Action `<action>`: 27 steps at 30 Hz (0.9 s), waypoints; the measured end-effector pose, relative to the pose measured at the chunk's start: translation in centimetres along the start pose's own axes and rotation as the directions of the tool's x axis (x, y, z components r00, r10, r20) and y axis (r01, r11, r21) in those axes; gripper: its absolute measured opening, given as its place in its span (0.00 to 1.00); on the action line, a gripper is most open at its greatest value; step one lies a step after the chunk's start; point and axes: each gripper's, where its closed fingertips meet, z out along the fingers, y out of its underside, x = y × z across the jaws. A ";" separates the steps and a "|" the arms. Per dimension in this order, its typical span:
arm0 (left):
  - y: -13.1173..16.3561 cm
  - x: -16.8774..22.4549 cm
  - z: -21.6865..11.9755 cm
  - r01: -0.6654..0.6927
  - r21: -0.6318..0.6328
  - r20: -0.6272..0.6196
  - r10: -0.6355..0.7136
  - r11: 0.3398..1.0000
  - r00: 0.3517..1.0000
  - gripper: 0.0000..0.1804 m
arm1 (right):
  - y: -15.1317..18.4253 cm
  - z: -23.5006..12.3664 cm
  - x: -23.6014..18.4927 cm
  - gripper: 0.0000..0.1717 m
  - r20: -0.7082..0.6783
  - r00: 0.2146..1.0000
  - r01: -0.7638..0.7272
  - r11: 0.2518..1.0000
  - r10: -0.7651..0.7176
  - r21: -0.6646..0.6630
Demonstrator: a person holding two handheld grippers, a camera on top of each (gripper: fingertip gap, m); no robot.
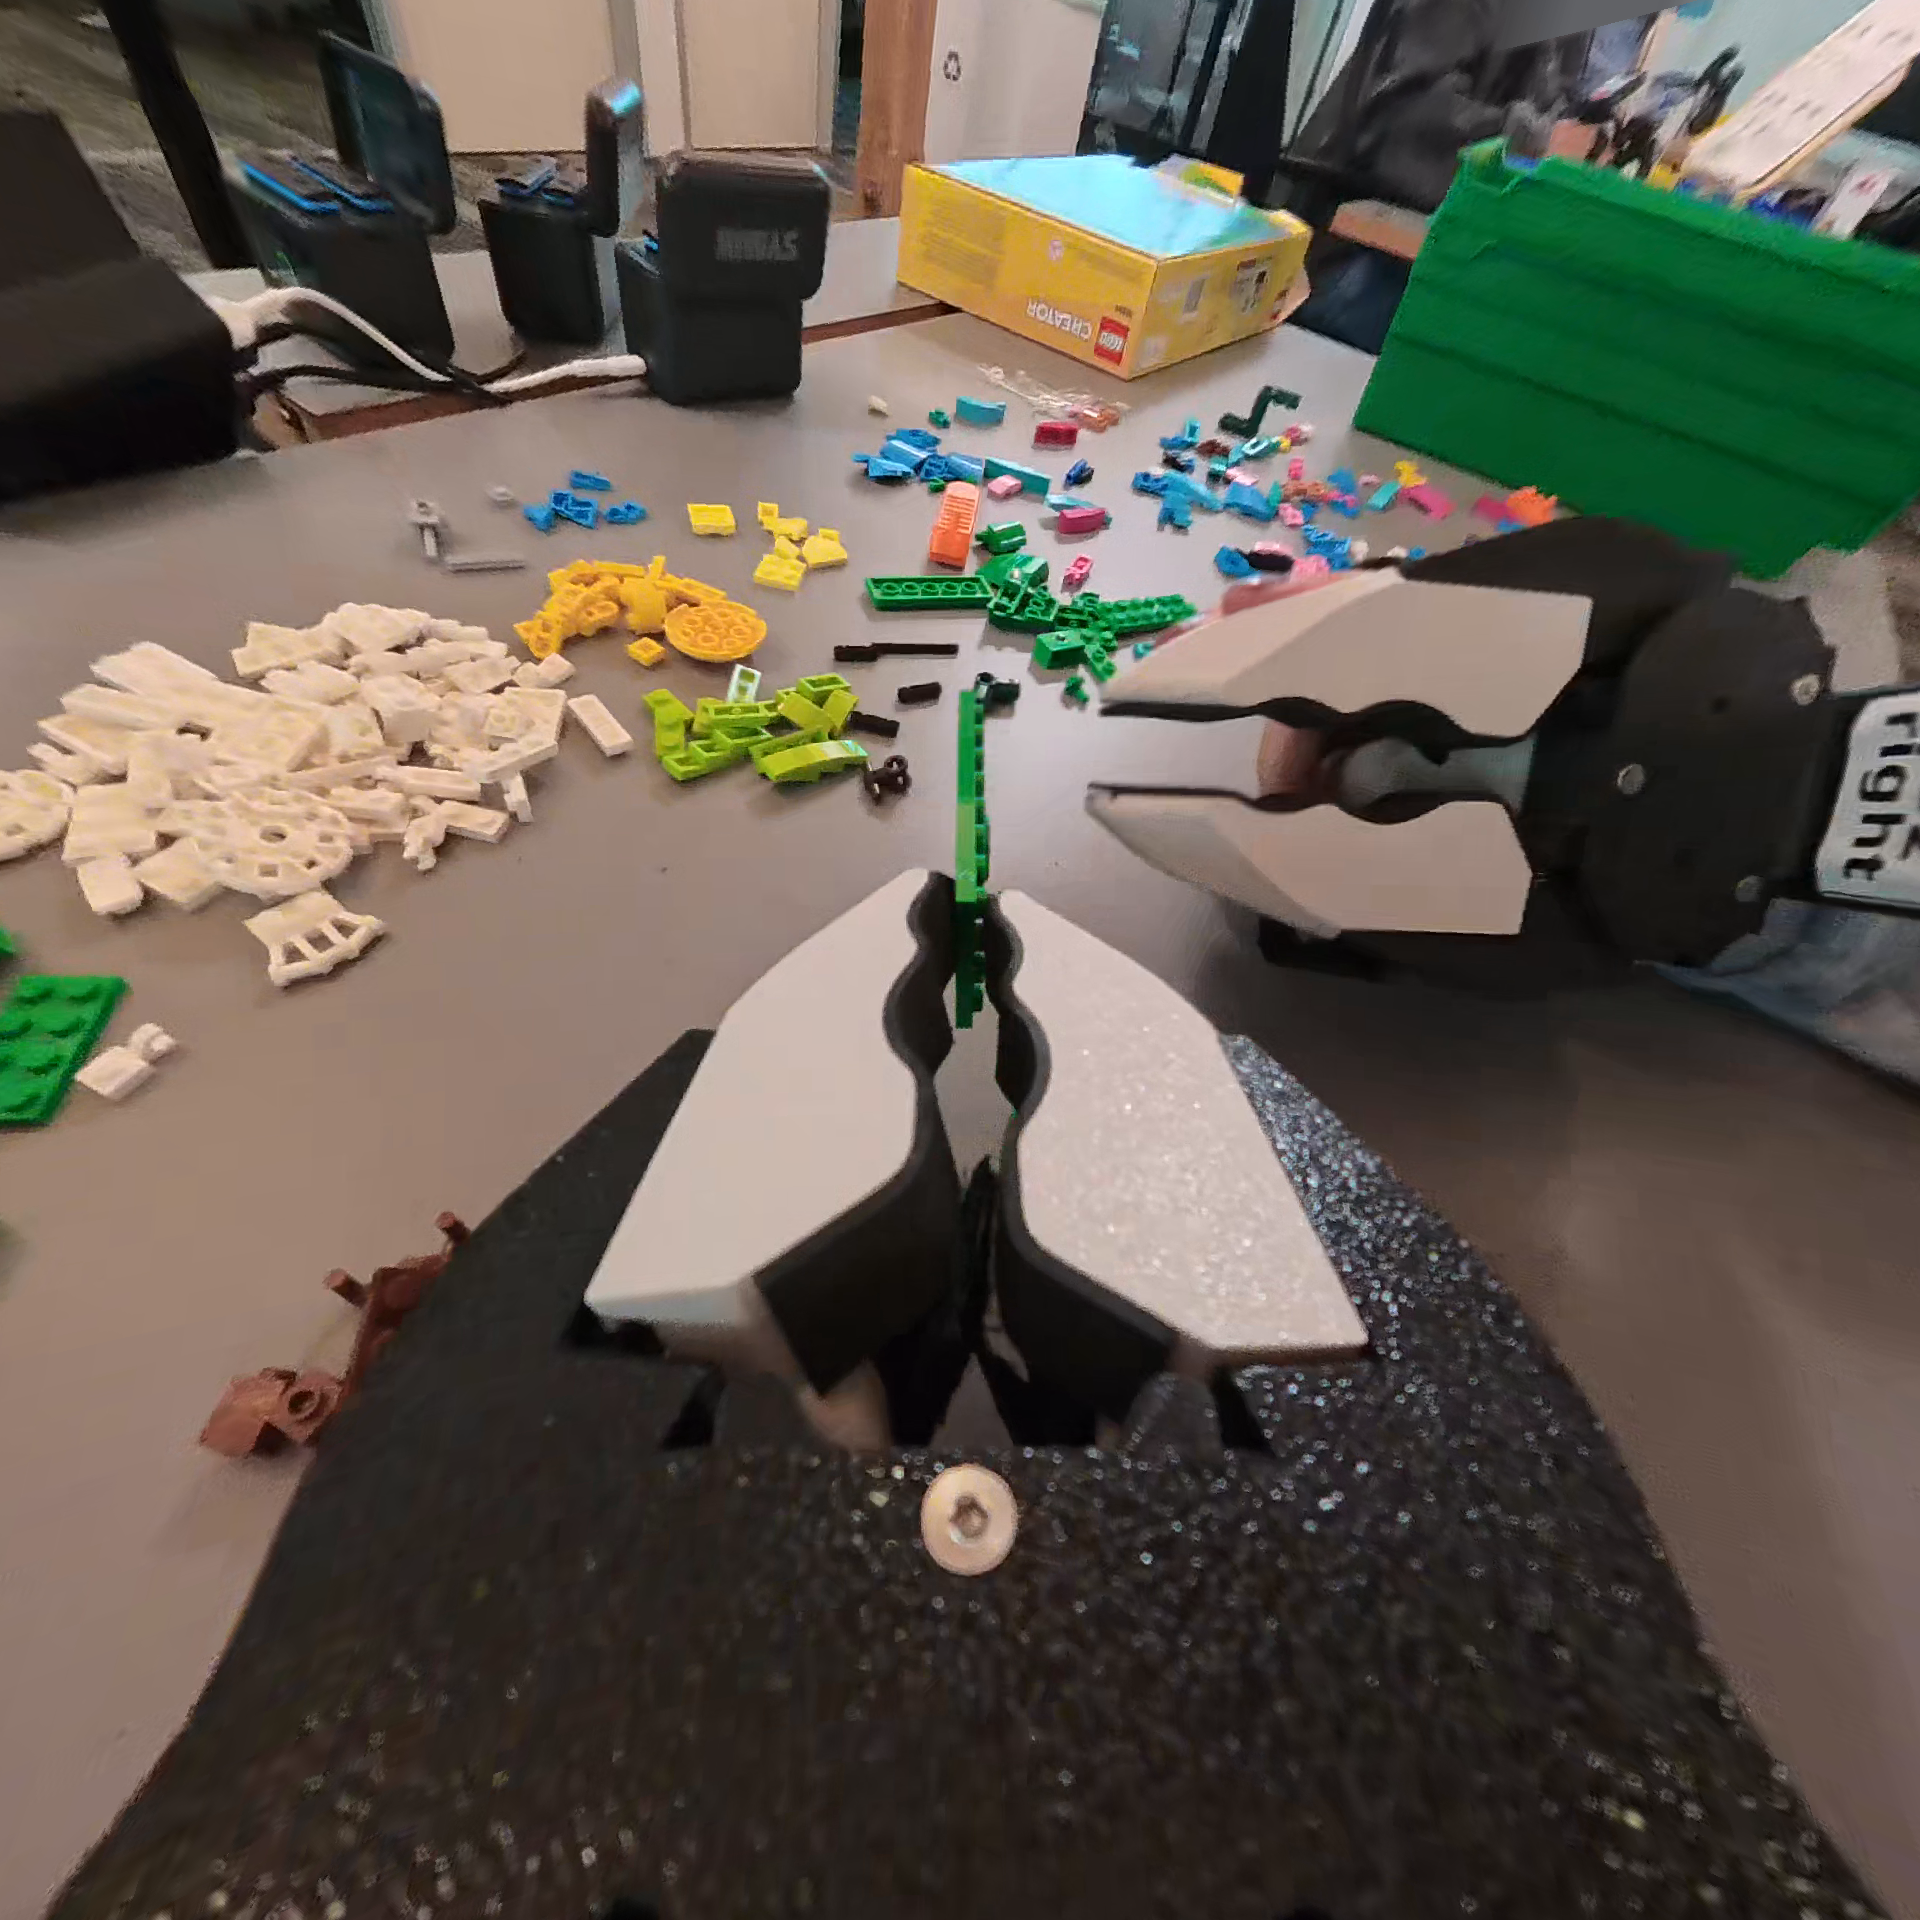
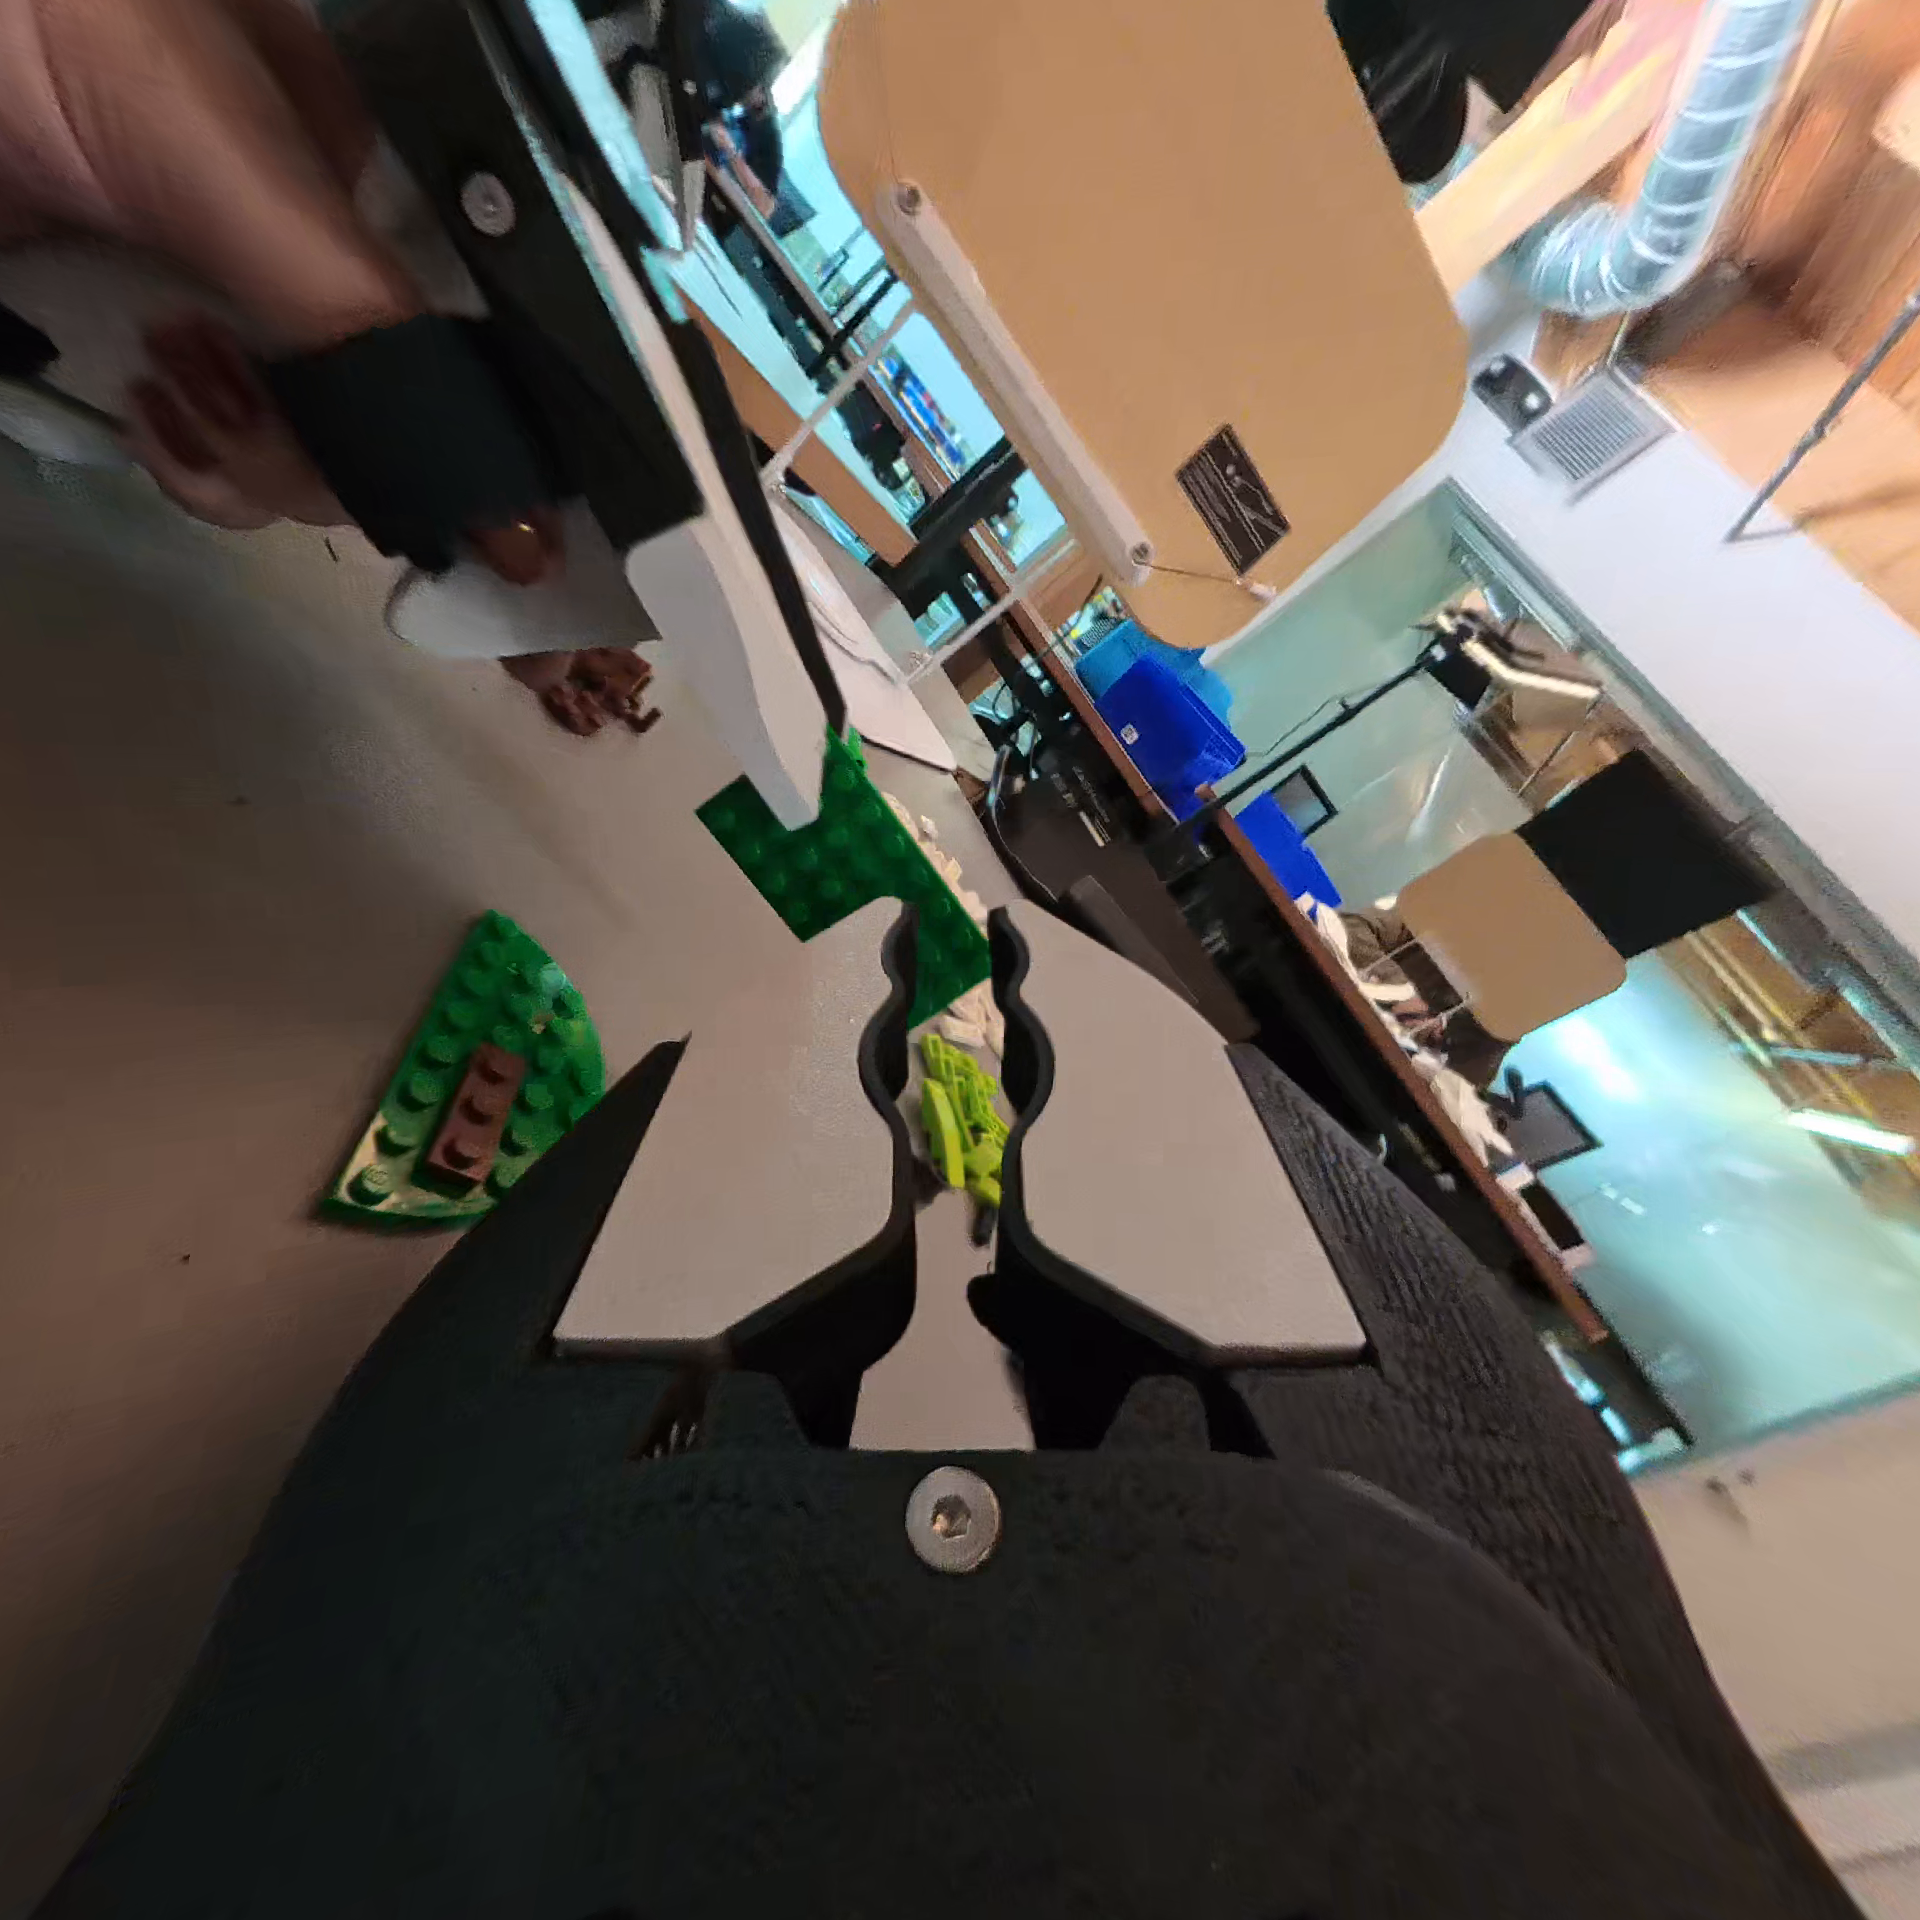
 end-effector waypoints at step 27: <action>-4.4 1.9 -1.3 -0.156 0.371 0.010 0.164 0.916 0.986 0.02 | -2.3 1.1 2.8 0.28 0.087 0.922 -0.388 0.890 0.378 0.240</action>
